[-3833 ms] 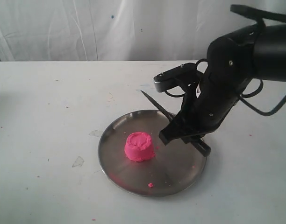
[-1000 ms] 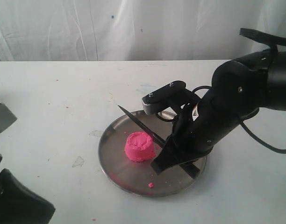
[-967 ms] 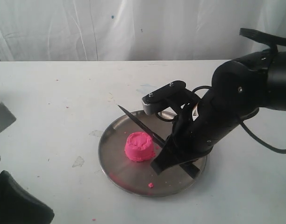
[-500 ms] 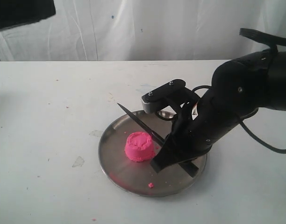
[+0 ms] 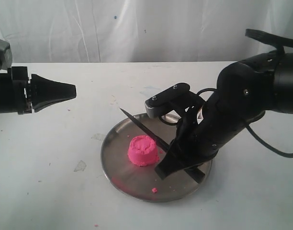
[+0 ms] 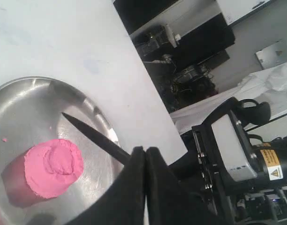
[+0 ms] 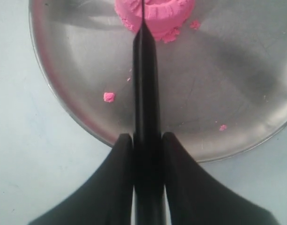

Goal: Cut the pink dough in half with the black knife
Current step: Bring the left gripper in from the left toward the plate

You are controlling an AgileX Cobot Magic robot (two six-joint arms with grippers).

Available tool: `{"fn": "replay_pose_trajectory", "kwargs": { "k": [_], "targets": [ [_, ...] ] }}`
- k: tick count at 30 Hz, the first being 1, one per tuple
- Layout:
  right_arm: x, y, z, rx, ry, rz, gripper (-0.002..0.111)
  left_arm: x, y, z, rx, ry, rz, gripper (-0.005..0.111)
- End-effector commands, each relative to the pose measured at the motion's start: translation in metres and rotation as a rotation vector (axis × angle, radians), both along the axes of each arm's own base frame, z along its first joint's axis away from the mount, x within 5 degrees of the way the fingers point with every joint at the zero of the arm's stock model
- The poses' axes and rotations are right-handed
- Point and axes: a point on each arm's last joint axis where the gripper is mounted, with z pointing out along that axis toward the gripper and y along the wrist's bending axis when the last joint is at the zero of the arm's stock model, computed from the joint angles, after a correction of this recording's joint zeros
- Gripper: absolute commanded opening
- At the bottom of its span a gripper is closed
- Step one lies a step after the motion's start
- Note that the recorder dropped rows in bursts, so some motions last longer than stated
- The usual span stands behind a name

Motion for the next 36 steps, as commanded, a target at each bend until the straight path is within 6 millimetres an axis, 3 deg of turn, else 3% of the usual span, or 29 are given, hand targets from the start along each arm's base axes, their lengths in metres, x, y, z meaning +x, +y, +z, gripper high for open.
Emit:
{"fn": "replay_pose_trajectory", "kwargs": {
  "k": [1, 15, 24, 36],
  "targets": [
    [0.001, 0.002, -0.005, -0.004, 0.022, 0.002, 0.0, 0.009, 0.0, -0.011, -0.073, -0.063, -0.001, 0.0],
    [0.021, 0.016, -0.035, -0.032, 0.055, -0.012, 0.0, 0.049, -0.044, -0.042, -0.051, -0.042, -0.086, 0.0],
    [0.028, 0.017, -0.044, -0.076, 0.046, 0.004, 0.0, 0.059, -0.044, -0.066, -0.043, 0.032, -0.075, 0.0],
    [0.03, 0.014, -0.044, -0.101, 0.03, -0.044, 0.0, 0.059, -0.044, -0.066, -0.034, 0.012, -0.078, 0.0]
  ]
}}
